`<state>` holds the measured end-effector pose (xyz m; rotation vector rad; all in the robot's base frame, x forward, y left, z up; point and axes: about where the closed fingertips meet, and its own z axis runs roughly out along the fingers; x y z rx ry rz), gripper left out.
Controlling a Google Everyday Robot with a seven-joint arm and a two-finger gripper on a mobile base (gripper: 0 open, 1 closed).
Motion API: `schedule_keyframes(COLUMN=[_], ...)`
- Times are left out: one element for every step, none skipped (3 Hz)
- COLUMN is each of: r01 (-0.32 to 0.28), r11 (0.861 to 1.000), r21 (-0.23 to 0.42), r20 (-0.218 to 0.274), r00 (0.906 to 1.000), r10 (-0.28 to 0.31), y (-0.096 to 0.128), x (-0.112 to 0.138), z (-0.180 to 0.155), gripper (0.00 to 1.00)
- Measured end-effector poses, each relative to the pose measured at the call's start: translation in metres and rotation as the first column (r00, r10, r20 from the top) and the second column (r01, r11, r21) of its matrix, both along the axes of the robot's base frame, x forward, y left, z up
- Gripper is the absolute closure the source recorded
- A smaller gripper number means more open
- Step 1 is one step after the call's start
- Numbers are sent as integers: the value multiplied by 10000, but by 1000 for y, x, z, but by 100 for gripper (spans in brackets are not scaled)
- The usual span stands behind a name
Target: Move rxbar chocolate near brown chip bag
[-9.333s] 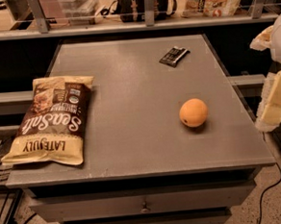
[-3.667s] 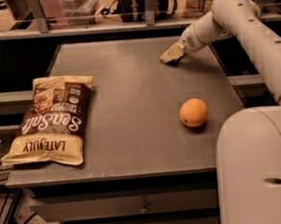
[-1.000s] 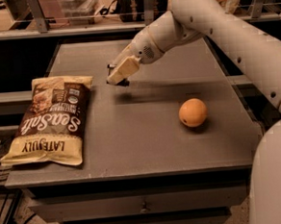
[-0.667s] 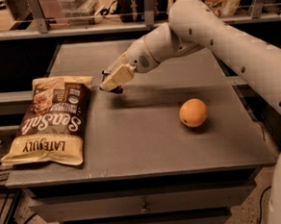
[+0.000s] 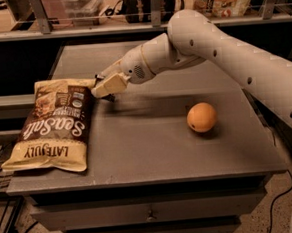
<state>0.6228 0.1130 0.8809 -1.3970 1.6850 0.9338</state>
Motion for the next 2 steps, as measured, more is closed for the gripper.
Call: schedule_keyframes(r01=[-41, -42], r11=[10000, 10000], r21=[3, 3], r20=[-15, -16], r00=[10000, 10000], r10=[41, 42], y=[2, 2], x=[-1, -1], z=[-1, -1], gripper=[0, 0])
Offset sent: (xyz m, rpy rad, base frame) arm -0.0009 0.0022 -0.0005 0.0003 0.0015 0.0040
